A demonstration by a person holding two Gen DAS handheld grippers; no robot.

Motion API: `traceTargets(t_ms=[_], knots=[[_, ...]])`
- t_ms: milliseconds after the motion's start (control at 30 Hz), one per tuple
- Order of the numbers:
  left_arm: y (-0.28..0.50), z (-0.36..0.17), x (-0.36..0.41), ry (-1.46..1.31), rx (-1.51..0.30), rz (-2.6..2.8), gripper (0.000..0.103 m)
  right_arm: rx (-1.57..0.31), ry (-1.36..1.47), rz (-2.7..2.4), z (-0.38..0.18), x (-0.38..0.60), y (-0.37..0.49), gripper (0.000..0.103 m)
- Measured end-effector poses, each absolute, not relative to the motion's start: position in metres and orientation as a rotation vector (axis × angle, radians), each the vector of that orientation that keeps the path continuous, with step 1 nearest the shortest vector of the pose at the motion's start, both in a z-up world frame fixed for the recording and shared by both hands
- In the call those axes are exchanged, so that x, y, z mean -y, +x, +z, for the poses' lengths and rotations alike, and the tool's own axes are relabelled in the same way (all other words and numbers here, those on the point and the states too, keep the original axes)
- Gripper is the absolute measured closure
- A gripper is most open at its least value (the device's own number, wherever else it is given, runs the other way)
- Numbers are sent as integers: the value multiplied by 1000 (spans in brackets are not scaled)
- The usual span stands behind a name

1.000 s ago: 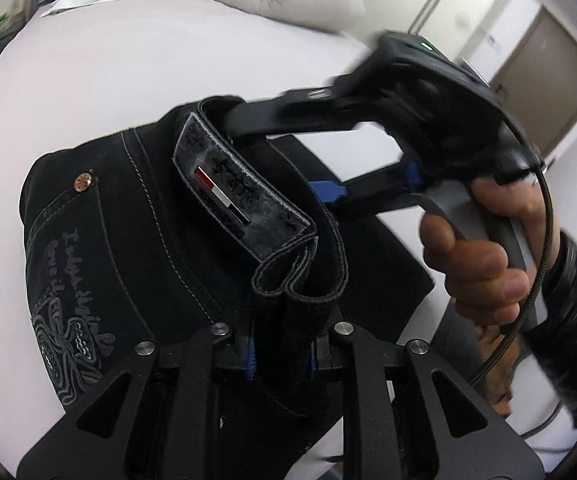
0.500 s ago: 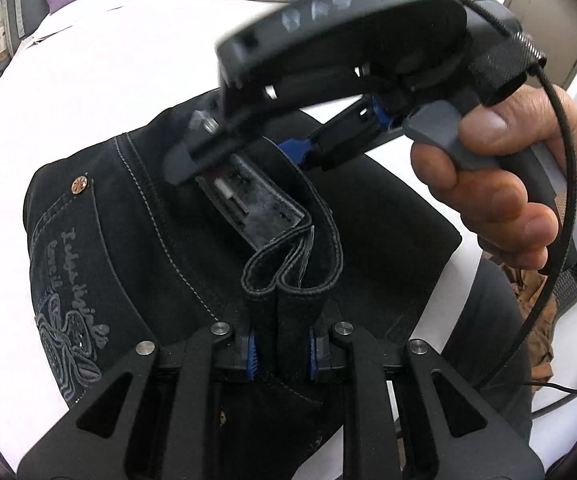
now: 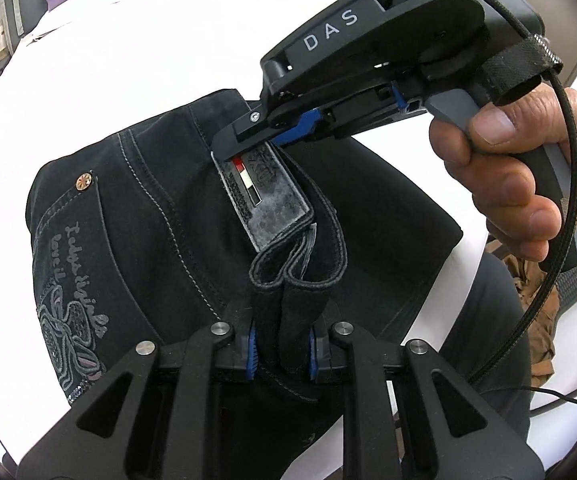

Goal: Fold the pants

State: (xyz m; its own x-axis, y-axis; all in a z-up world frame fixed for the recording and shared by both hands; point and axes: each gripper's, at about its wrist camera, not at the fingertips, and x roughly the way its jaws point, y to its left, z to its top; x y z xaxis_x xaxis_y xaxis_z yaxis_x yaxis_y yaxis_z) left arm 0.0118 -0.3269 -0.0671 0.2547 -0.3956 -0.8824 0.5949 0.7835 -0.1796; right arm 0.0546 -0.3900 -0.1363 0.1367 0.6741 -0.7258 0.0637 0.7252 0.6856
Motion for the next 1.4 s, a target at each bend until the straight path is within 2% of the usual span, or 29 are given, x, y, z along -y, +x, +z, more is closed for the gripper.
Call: traceTargets(t_ms=[567,1133,1167,1267,1333,1400], knots=[[27,-59,380,267,-1124,-751,87,-1290,684,469,-130,439,51,93],[30,-82,403,318,-1156,-771,87,-1289,780,419,-168,478,45,93],[30,-84,402,318,-1157,-771,86,-1296,787,423,-171,478,46,93],[26,-86,397,283,-1159,-788,71,-1301,820,416,-180,484,44,87],[22,-81,390,211,-1176,-832,50,-1293,875,418,-183,489,40,82],[20,-73,374,122,-1218,-876,46,-1271,883,370,-179,497,32,75]])
